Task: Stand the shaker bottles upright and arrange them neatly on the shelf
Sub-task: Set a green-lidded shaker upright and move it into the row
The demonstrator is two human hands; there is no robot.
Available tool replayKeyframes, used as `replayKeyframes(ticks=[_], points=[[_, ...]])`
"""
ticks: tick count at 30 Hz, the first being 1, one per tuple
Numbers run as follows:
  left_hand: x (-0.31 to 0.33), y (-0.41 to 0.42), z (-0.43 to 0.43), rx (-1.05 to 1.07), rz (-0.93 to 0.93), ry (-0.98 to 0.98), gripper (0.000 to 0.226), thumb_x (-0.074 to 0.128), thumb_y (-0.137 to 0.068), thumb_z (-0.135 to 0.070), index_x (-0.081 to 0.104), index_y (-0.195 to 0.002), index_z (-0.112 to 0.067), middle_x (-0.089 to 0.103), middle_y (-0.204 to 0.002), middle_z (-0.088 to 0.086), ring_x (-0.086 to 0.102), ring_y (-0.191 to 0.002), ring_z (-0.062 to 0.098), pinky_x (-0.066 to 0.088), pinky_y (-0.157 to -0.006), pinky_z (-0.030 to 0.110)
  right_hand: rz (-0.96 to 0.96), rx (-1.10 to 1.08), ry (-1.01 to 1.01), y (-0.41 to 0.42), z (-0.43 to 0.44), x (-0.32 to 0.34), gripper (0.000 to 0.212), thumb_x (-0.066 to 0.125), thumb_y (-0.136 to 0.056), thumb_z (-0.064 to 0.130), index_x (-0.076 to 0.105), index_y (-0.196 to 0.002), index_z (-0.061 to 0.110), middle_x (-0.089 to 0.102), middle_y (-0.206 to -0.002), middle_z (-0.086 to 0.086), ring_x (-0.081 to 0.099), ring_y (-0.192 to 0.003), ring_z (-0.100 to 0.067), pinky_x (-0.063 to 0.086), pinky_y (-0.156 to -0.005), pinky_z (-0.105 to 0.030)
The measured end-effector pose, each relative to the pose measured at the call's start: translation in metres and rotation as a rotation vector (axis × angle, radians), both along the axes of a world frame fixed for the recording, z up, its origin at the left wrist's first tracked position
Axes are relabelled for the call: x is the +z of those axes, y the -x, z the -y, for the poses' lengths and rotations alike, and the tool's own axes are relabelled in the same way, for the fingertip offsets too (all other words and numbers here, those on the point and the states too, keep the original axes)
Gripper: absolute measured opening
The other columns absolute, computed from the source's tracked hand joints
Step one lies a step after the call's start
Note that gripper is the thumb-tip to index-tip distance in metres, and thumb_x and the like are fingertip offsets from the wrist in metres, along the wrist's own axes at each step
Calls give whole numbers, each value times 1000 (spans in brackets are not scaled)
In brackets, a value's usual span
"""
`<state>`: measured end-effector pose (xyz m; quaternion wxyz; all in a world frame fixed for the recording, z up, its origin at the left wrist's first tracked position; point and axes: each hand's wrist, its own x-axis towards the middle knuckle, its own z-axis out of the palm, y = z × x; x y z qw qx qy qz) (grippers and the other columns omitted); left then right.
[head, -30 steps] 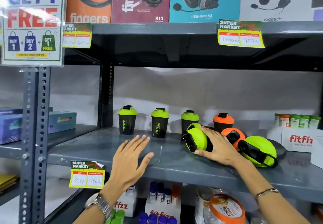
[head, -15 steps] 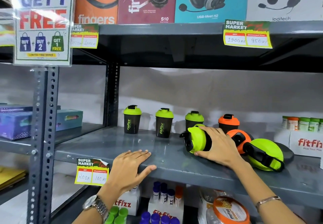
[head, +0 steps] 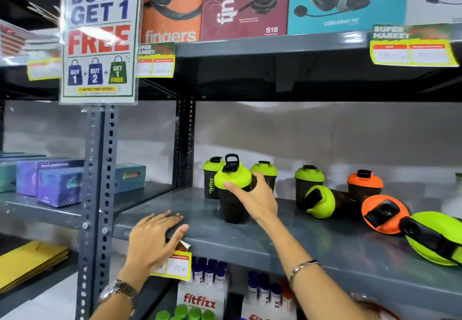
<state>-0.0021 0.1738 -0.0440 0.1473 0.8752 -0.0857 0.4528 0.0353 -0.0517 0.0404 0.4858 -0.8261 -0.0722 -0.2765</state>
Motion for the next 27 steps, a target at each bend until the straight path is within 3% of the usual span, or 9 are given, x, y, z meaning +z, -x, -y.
replayKeyframes(ticks=[3,8,13,15,19,23,27], points=[[-4,-3,-2,-15,5,16,79,13,-89,-69,77,-90,-23,76,-94,-4,69,-94,13,52,-84,38,-77,46,-107,-15,-28,-1,71,66,-59,72,51,-115,31,66,-119,3,60,-115,-24,48,-92,-37],[-5,-7,-4,-26,29,35,50,39,-82,-52,78,-86,-22,76,-89,-5,71,-88,12,52,-83,34,-122,43,-109,-30,-47,-2,79,63,-66,71,45,-127,25,57,-132,-4,56,-121,-29,46,-96,-40],[-7,-9,-5,-40,41,40,48,41,-81,-50,79,-86,-21,76,-88,-4,71,-88,12,52,-84,35,-87,11,32,-35,-55,-4,112,75,-54,66,26,-143,19,35,-144,-7,47,-130,-30,44,-102,-46],[-7,-10,-6,-46,48,41,48,41,-81,-51,79,-85,-21,76,-87,-4,71,-87,11,53,-84,35,-93,19,19,-40,-58,-5,110,80,-56,55,26,-142,16,40,-143,-7,47,-130,-29,43,-103,-46],[-7,-11,-6,-51,47,44,48,41,-81,-51,79,-86,-21,76,-88,-5,71,-88,10,52,-85,34,-228,241,-239,-50,-58,-3,96,78,-67,26,21,-144,11,52,-137,-10,51,-124,-28,41,-107,-45],[-8,-11,-7,-58,59,45,47,41,-81,-51,78,-86,-22,76,-88,-5,70,-88,9,52,-84,34,-185,177,-148,-56,-63,-7,100,86,-58,37,30,-135,9,51,-134,-10,50,-125,-27,43,-105,-43],[-8,-11,-7,-66,77,55,46,42,-81,-50,78,-86,-22,76,-87,-6,70,-88,9,52,-85,34,-237,260,-195,-61,-61,-11,80,76,-72,28,30,-135,10,54,-125,-6,50,-106,-19,39,-88,-30]])
